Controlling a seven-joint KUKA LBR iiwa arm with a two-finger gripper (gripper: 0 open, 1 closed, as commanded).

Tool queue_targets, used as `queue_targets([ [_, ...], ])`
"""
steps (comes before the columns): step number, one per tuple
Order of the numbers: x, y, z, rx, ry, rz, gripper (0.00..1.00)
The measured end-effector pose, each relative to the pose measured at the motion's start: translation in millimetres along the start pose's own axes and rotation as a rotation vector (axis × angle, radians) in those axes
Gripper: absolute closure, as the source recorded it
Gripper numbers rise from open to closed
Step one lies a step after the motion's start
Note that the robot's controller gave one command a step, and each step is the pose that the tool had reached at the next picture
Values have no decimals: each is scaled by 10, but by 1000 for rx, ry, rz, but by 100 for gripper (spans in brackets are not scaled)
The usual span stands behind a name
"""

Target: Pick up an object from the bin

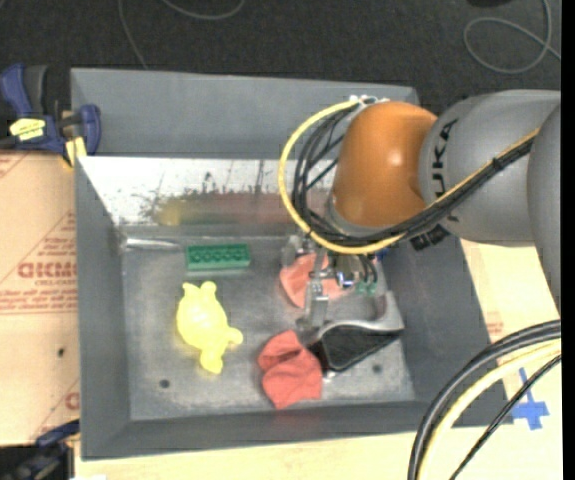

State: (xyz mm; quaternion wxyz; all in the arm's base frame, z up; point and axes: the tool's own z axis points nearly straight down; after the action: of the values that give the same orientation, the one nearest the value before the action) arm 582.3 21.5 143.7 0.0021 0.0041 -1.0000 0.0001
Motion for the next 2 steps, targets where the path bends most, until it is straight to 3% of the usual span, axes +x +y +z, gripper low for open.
queue_targets([
  [1,-14,1,-47,0,-7,0,0],
  [2,124,-168,168,-3,-10,53,0],
])
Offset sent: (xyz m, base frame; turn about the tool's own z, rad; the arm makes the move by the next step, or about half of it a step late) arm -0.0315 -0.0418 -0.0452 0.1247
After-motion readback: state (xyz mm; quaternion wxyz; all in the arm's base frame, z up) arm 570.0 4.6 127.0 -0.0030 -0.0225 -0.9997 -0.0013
